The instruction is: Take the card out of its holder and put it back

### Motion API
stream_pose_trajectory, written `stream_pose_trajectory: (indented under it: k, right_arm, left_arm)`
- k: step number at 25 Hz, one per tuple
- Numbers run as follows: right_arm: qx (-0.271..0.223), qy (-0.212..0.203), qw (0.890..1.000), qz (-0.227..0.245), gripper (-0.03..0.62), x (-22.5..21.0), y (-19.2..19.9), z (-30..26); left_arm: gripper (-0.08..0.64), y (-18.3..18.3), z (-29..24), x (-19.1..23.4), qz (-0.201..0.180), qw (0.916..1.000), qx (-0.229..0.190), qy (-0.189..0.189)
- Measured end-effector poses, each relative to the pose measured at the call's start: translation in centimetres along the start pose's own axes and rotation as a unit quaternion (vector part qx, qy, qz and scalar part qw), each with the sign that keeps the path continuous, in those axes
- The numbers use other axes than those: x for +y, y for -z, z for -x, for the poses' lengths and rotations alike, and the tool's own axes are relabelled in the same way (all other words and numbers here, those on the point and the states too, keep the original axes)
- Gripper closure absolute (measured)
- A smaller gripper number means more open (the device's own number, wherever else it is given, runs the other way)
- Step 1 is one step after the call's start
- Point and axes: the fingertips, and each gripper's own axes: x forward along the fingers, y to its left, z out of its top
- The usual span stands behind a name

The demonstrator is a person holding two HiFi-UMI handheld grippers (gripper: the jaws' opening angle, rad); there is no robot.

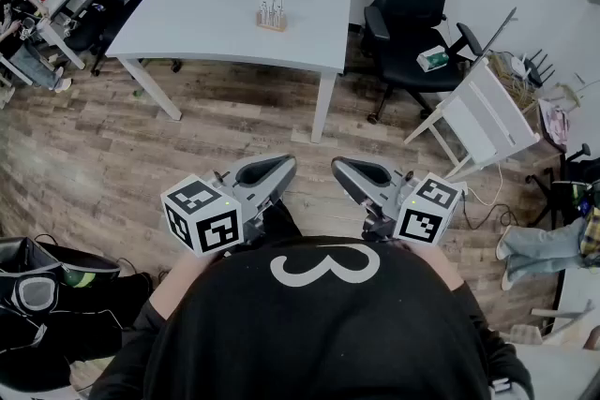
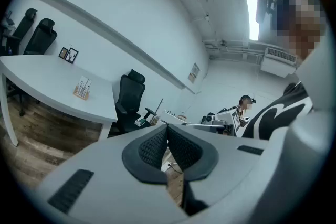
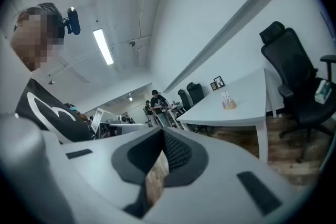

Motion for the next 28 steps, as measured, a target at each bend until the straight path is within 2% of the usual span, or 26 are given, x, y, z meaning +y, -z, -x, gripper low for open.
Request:
stream_pose_trajectory:
  k: [16, 22, 28]
  right_arm:
    - [0.009, 0.002, 1.000, -0.007, 0.584, -1.7, 0.0, -2.3]
    - [0.020, 0.008, 1.000, 0.007, 0.584, -3.6, -0.5, -4.5]
    - [0.015, 0.010, 1.000, -0.010, 0.583, -6.8, -2.2, -8.0]
  left_arm:
    - [0.546, -0.5, 0.1, 3.2, 0.016, 0.9998, -0.003, -0.010]
    - [0.546, -1.2, -0.7, 6.0, 0.025, 0.9996, -0.001, -0.012]
    - [0.546, -3.4, -2.3, 10.7, 0.038, 0.9992, 0.004, -0.012]
